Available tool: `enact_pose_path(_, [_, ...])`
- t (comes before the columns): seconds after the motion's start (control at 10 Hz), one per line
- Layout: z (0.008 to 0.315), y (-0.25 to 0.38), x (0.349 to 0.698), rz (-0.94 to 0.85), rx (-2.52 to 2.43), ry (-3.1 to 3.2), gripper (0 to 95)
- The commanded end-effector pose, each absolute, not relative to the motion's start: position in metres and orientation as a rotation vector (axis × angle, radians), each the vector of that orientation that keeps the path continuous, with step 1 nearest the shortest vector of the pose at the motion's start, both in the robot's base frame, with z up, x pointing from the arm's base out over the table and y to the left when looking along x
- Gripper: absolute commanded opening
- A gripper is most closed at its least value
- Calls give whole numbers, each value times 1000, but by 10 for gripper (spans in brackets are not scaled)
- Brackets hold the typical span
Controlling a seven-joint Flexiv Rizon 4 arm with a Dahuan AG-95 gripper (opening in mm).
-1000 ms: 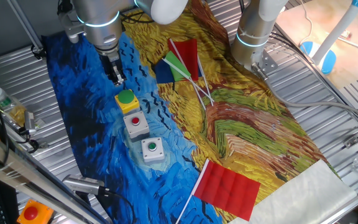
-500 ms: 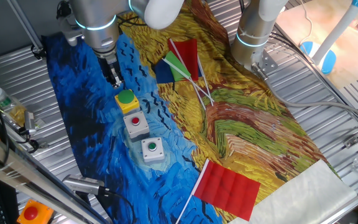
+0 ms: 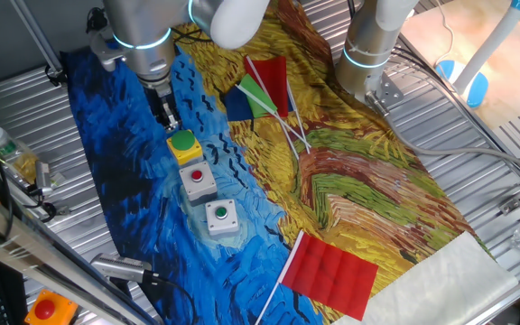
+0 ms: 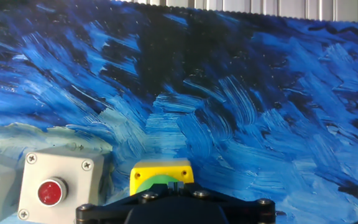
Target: Press three buttons from left to right in sequence
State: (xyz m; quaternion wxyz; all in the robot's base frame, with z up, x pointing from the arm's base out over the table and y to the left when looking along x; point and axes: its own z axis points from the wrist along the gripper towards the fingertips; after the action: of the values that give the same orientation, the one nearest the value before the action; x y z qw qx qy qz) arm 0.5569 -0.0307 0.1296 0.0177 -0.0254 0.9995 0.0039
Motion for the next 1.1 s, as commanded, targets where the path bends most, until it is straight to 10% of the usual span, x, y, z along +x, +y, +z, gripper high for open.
enact_pose_path(0.1, [128, -32, 559, 5, -76, 3104, 0])
enact_pose_path(1.1, [110, -28, 550, 9, -52, 3079, 0])
